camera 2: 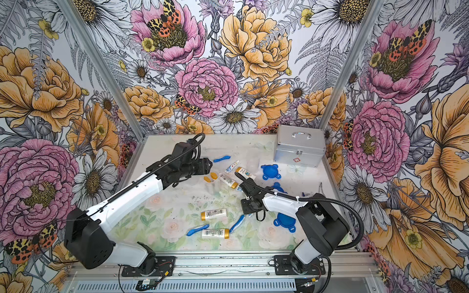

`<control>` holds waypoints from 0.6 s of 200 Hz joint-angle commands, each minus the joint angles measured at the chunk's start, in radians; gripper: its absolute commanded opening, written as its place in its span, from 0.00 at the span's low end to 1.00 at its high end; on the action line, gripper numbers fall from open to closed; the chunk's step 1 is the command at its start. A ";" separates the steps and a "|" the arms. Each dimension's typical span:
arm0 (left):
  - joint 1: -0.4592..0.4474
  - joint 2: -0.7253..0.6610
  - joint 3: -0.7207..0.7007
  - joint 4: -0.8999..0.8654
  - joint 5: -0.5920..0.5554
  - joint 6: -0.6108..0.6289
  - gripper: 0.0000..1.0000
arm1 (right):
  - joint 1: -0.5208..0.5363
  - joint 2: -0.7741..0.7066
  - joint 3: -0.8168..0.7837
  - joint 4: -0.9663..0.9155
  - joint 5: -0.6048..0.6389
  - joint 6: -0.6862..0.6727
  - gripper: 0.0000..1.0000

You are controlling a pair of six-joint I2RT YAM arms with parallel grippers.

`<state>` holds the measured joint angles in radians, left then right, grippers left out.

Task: Pack away toiletry kits
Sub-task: Pick up the toiletry item from the center of the board.

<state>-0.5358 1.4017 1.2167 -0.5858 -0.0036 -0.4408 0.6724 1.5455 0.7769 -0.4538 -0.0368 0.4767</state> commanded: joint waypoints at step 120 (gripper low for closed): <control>-0.104 -0.097 -0.013 -0.051 0.323 -0.154 0.91 | 0.026 -0.330 0.097 0.125 -0.252 -0.111 0.03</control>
<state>-0.6323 1.3094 1.1965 -0.7231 0.2901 -0.5579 0.6846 1.2083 0.8112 -0.3626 -0.2081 0.3901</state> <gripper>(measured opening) 0.906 0.083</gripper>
